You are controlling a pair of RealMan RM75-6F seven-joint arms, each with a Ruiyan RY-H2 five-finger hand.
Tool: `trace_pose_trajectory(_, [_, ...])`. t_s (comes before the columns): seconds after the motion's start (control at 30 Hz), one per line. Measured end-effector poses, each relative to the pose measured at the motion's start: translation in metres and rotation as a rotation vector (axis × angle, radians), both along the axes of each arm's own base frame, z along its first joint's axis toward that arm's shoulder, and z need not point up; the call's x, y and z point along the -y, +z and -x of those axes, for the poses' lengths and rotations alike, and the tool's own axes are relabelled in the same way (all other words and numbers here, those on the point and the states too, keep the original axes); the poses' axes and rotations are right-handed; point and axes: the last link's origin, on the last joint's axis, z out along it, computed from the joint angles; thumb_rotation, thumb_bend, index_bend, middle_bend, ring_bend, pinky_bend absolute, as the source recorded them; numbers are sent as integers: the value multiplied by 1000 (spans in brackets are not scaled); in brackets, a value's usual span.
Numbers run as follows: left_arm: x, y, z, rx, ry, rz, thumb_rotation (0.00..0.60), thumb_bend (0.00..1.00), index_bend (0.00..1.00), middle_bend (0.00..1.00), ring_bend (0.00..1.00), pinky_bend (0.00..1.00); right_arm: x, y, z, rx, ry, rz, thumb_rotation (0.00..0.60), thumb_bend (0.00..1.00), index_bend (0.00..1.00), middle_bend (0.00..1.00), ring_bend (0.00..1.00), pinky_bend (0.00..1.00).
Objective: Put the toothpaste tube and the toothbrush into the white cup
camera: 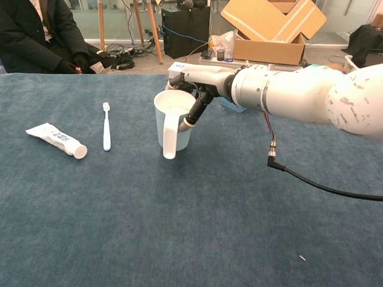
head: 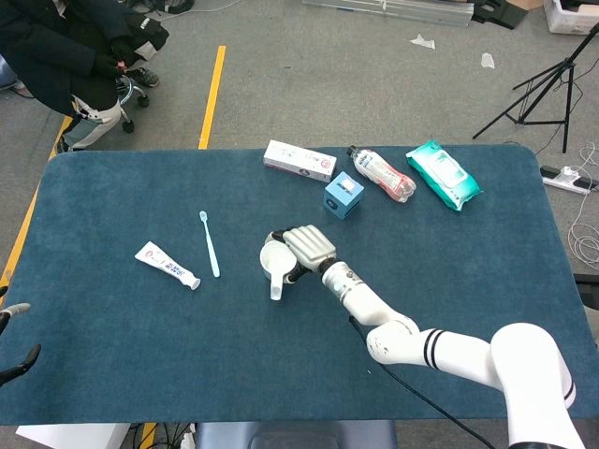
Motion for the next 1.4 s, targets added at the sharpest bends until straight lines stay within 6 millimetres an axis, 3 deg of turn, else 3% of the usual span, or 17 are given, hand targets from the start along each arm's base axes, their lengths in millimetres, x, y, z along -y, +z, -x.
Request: trace_pose_trajectory(1.4, [-1, 4, 3, 24, 18, 9, 600, 273, 265, 92, 99, 229, 10, -22, -30, 3, -34, -32, 600, 102, 377, 468, 299, 403])
